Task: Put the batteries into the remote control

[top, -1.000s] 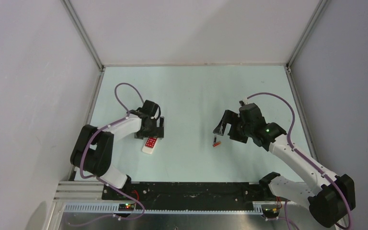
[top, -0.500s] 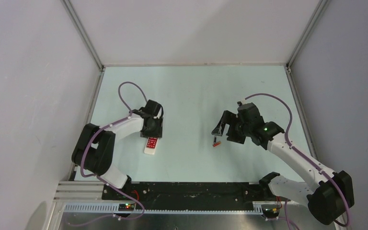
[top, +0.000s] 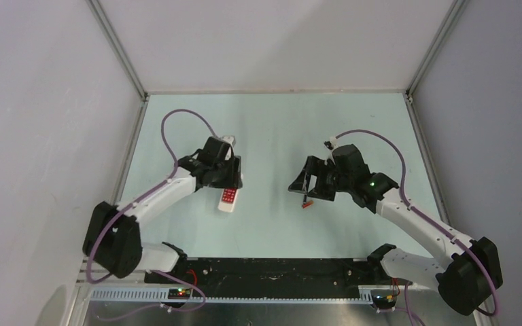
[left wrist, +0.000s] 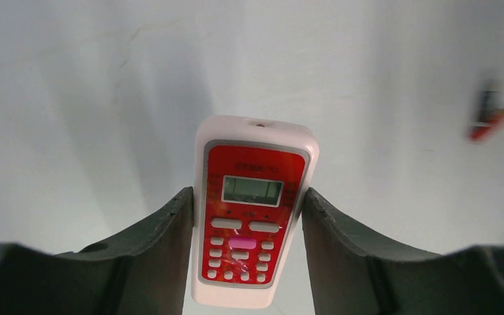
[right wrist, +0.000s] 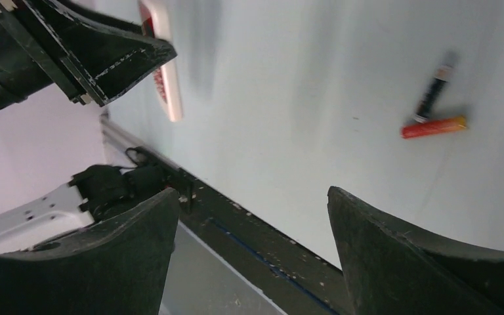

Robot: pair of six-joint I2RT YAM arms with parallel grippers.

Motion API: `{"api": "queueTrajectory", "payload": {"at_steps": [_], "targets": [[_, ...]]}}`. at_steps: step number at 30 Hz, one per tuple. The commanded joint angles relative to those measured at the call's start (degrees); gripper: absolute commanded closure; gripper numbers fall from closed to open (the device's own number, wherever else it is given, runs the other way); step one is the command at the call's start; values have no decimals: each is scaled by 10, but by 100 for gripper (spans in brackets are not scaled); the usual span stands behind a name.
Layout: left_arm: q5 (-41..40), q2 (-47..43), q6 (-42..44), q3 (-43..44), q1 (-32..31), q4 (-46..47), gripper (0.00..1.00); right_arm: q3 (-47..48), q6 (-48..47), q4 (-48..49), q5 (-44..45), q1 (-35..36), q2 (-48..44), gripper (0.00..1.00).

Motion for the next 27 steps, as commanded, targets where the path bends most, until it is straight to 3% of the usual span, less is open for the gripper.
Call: {"api": "queueTrajectory", "payload": {"at_steps": [1, 10, 21, 27], "targets": [[77, -72, -44, 64, -19, 14, 72, 5, 4, 109, -79, 16, -17, 13], [247, -127, -108, 168, -22, 14, 71, 31, -16, 273, -134, 74, -84, 1], [363, -156, -147, 247, -47, 14, 72, 44, -15, 368, -109, 128, -54, 1], [388, -162, -155, 271, -67, 14, 73, 44, -4, 421, -110, 146, -28, 1]]}}
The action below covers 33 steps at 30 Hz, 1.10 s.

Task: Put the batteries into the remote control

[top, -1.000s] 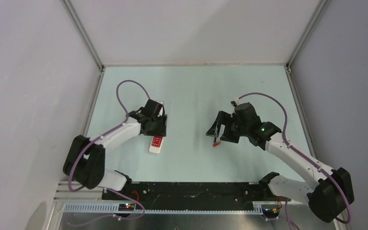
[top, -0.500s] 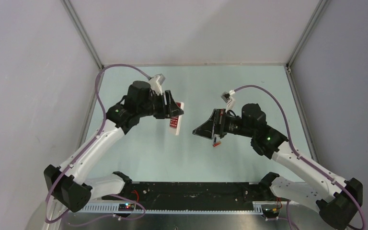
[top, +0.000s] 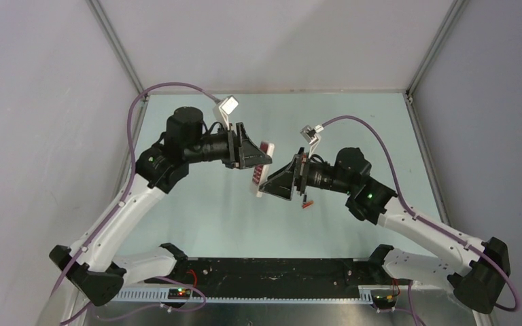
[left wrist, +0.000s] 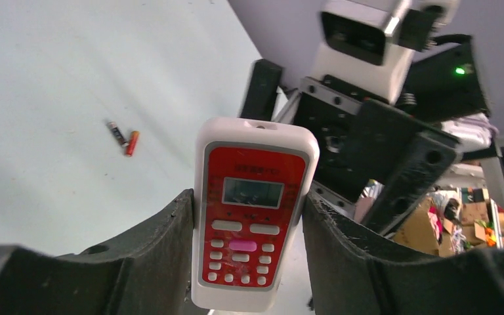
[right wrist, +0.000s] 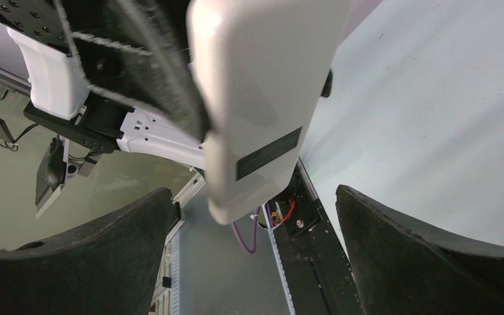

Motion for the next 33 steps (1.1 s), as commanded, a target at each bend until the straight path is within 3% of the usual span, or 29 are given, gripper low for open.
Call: {"api": "queueTrajectory", "payload": {"at_steps": [1, 10, 20, 25, 29, 33], "targets": [[51, -19, -18, 36, -16, 12, 73, 19, 12, 82, -3, 8, 17, 1], [79, -34, -17, 50, -32, 15, 73, 19, 73, 155, -53, 10, 41, 3], [86, -33, -27, 63, -35, 31, 72, 19, 111, 193, -80, 15, 55, 32], [86, -27, -33, 61, -34, 39, 70, 19, 110, 194, -79, 16, 51, 51], [77, -28, -31, 56, -35, 41, 63, 19, 94, 162, -49, 16, 36, 56], [37, -42, -17, 45, -35, 41, 48, 19, 55, 111, -1, 21, 7, 58]]}}
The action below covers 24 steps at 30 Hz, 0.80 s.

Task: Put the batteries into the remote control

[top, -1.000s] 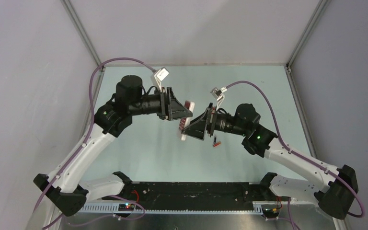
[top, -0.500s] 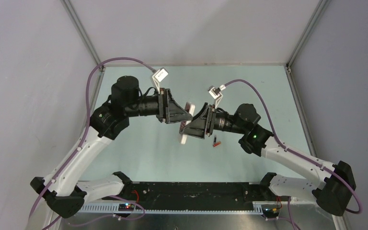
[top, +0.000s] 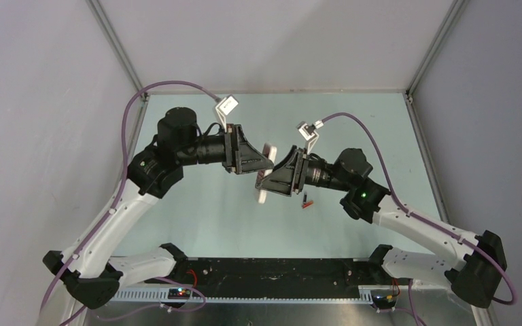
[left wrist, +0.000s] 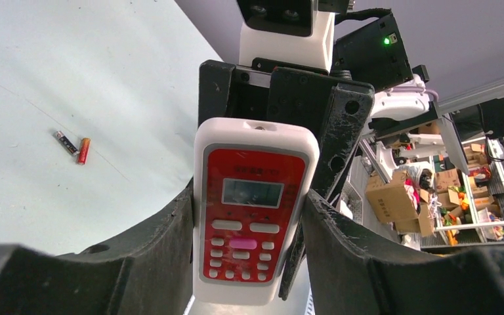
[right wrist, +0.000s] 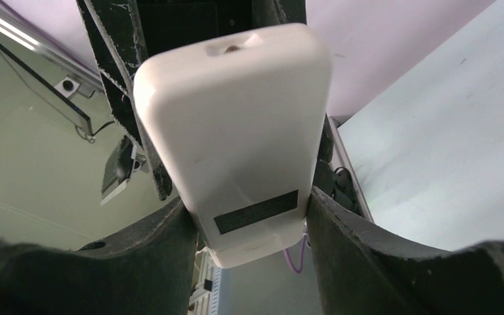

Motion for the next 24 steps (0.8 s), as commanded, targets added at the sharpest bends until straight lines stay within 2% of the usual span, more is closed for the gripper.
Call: {"api": "queueTrajectory", "payload": {"at_steps": [1, 5, 7, 13, 18, 24], "targets": [[-31, -24, 10, 9, -4, 38, 43, 18, -45, -60, 63, 5, -36, 58], [-84, -32, 15, -10, -5, 39, 31, 19, -90, -109, 89, 5, -46, 59], [-110, -37, 16, -17, -4, 38, 28, 30, -121, -152, 105, 8, -46, 60], [-166, -44, 34, -23, -4, 32, 24, 54, -205, -261, 163, 21, -43, 63], [-206, -32, 53, -26, -4, -16, 22, 72, -271, -328, 205, 31, -39, 63], [-185, 7, 52, -29, -5, -66, 24, 97, -391, -399, 269, 55, -32, 62]]}}
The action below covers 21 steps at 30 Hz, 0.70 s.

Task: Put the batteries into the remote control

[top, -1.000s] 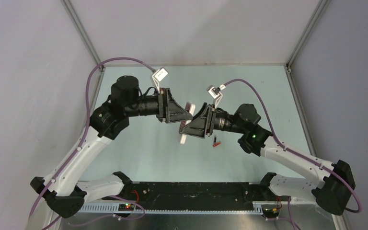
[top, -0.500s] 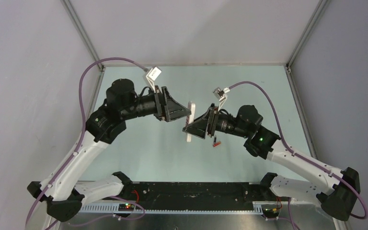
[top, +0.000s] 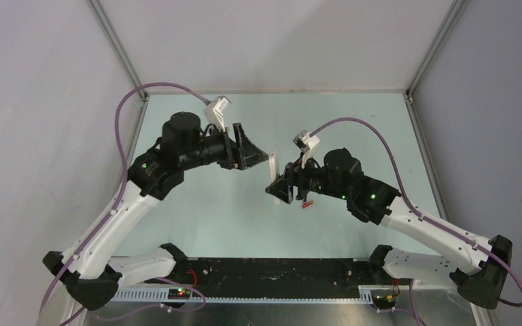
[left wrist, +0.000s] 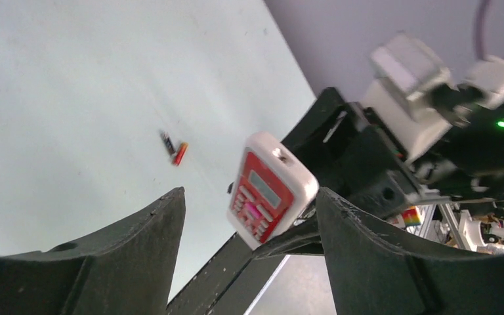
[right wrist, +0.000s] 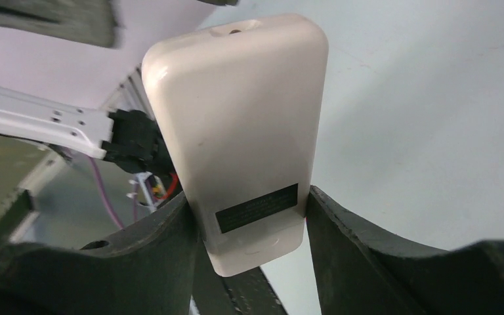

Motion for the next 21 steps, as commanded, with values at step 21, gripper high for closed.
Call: {"api": "queueTrajectory", "payload": {"at_steps": [21], "targets": [[64, 56, -14, -49, -1, -38, 35, 79, -263, -70, 280, 142, 50, 63]]}}
